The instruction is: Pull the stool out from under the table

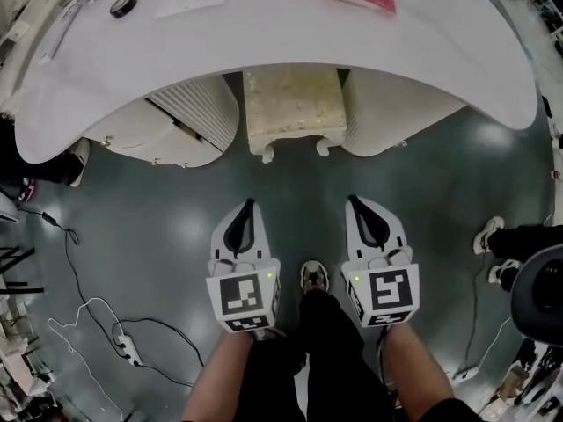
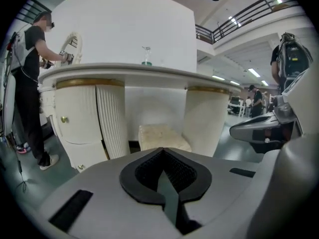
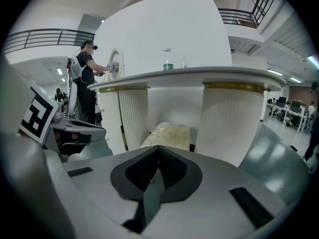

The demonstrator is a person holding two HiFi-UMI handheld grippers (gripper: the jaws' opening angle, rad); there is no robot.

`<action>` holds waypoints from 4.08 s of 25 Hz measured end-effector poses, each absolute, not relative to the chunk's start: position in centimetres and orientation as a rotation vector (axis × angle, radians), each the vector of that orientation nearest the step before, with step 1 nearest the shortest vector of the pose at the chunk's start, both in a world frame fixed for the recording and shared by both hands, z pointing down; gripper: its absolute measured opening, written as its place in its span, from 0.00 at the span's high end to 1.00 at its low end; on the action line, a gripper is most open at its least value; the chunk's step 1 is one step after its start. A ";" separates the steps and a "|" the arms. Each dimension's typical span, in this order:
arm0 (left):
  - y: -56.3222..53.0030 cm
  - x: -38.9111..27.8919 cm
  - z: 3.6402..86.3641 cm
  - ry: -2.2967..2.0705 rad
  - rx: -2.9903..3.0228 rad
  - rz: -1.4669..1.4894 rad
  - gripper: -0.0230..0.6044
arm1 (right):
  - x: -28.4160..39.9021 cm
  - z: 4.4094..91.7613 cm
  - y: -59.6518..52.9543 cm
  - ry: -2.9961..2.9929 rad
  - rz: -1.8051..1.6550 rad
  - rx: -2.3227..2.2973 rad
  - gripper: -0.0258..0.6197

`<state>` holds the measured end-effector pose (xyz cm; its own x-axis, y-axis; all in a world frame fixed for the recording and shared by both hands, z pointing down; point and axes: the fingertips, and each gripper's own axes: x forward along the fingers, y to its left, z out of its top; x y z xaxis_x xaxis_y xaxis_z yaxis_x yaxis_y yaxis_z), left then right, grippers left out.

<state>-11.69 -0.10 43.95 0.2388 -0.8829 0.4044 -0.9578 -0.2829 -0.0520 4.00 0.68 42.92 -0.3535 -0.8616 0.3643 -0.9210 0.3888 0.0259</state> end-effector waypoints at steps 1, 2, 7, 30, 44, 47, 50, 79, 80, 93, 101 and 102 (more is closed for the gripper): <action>-0.7 -11.8 45.2 -1.745 2.296 0.542 0.95 | 4.1 44.1 0.1 -2.325 0.258 1.563 0.95; -1.3 -11.9 46.5 -1.749 2.290 0.549 0.95 | 4.1 45.4 -0.6 -2.316 0.253 1.567 0.95; -5.2 -12.2 53.0 -1.772 2.257 0.569 0.95 | 4.2 51.1 -4.3 -2.283 0.152 1.551 0.95; -18.6 -15.3 70.7 -1.781 2.178 0.796 0.46 | 6.9 71.7 -18.3 -1.937 0.187 1.587 0.60; -21.6 -15.3 73.6 -1.815 2.126 0.866 0.49 | 7.2 73.0 -22.4 -1.878 0.142 1.572 0.60; -21.5 -14.9 73.7 -1.812 2.156 0.920 0.57 | 7.3 73.1 -22.2 -1.854 0.179 1.590 0.60; -21.6 -14.9 73.6 -1.804 2.149 0.928 0.57 | 7.3 73.0 -22.2 -1.858 0.181 1.585 0.60; -19.6 -14.6 73.4 -1.688 2.030 0.984 0.57 | 7.6 72.6 -21.0 -1.822 0.299 1.445 0.60; -19.5 -14.6 73.5 -1.686 2.022 0.983 0.57 | 7.6 72.5 -21.0 -1.817 0.302 1.438 0.60; -19.2 -14.4 73.6 -1.666 1.970 0.992 0.57 | 7.8 72.4 -21.2 -1.803 0.336 1.415 0.60; -18.9 -14.3 73.7 -1.623 1.958 1.012 0.57 | 7.9 72.3 -20.7 -1.776 0.363 1.400 0.60; -19.0 -14.4 73.6 -1.624 1.959 1.013 0.57 | 7.9 72.3 -20.7 -1.778 0.366 1.402 0.60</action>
